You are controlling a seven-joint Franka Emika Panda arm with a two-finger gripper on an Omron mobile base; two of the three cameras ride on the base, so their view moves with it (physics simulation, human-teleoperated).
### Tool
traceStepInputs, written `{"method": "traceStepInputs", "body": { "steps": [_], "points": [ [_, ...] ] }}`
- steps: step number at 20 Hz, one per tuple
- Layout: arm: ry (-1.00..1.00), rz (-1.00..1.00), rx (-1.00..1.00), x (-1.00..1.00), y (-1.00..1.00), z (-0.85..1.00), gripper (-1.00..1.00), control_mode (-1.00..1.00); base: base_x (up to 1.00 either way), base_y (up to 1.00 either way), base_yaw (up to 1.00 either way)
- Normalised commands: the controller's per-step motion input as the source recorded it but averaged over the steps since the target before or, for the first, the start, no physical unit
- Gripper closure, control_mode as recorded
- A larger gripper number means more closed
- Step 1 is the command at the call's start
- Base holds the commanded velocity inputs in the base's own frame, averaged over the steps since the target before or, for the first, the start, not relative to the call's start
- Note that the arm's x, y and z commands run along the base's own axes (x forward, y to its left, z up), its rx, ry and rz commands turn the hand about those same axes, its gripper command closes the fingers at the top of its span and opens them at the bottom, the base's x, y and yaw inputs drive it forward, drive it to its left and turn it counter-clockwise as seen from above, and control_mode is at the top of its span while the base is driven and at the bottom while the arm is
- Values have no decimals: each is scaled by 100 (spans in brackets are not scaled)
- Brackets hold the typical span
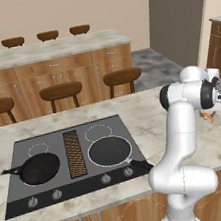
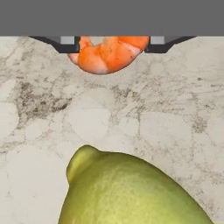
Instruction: Place both pans onto different burners. Then place the lemon and the shrimp on different pans.
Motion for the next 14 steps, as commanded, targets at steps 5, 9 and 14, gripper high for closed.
{"method": "traceStepInputs", "body": {
  "steps": [5,9,14],
  "points": [
    [0,0,0,-13,36,43,100,-100,0,0,0],
    [0,0,0,-11,33,43,100,-100,0,0,0],
    [0,0,0,-9,56,47,100,-100,0,0,0]
  ]
}}
